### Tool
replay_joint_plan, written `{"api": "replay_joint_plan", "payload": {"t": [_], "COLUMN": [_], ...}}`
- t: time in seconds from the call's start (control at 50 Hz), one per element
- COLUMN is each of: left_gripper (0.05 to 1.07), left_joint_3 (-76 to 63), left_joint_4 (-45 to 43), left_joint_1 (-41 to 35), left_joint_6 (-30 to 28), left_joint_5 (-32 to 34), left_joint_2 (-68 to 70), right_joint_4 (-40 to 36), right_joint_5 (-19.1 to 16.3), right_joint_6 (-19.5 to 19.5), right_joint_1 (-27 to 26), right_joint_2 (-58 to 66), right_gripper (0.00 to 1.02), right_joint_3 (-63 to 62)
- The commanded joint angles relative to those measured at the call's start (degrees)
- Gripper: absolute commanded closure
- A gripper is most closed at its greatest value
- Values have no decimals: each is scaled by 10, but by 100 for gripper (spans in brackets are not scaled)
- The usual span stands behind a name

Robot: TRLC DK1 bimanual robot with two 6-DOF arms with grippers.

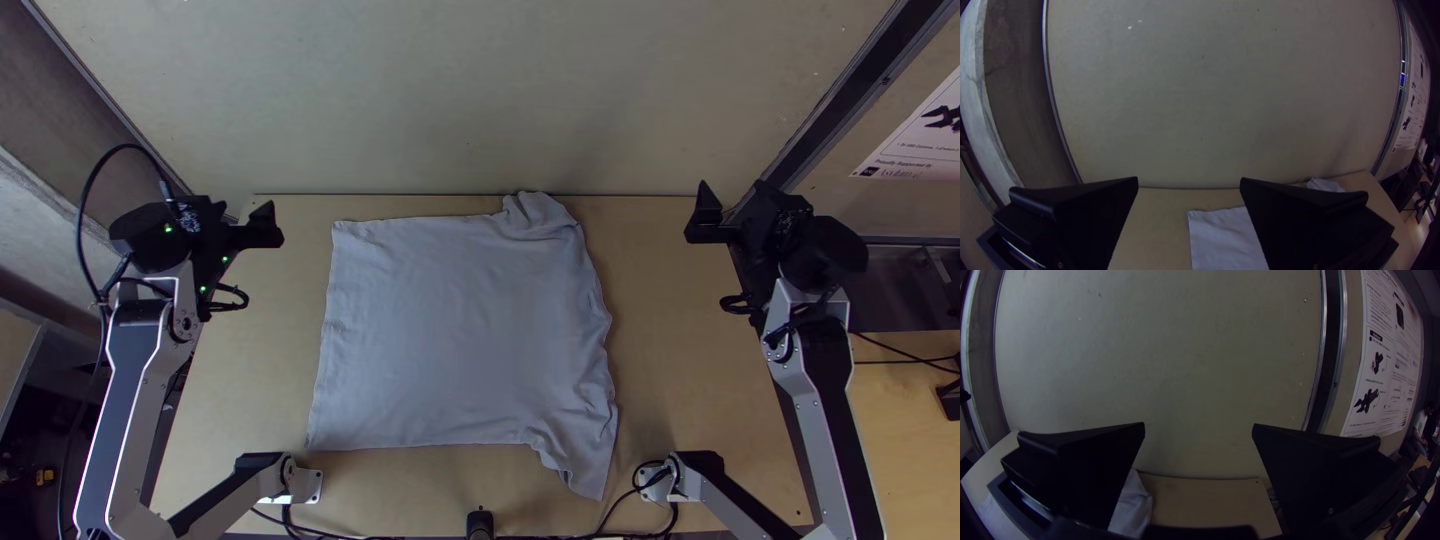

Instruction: Fold the t-shirt

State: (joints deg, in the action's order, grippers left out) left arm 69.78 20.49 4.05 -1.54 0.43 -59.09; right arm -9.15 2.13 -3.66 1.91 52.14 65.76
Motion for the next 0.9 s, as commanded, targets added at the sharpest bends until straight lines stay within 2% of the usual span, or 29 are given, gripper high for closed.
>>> {"api": "replay_joint_plan", "payload": {"t": [0.0, 0.3, 0.48, 0.58, 0.78, 0.88], "left_gripper": [9, 9, 9, 9, 11, 11], "left_joint_3": [110, 200, 245, 274, 357, 371], "left_joint_4": [24, 69, 94, 105, 184, 199], "left_joint_1": [-9, -12, -24, -28, -23, -22], "left_joint_6": [3, 55, 58, 59, 60, 59], "left_joint_5": [3, 2, -2, -2, -3, -4], "left_joint_2": [-99, -237, -307, -350, -450, -480], "right_joint_4": [-72, -87, -123, -143, -201, -235], "right_joint_5": [2, 2, 2, 2, 2, -5], "right_joint_6": [35, 59, 63, 79, 141, 150], "right_joint_1": [34, 64, 77, 86, 92, 94], "right_joint_2": [206, 346, 430, 473, 542, 573], "right_gripper": [4, 4, 4, 4, 4, 4], "right_joint_3": [148, 255, 329, 363, 440, 476]}}
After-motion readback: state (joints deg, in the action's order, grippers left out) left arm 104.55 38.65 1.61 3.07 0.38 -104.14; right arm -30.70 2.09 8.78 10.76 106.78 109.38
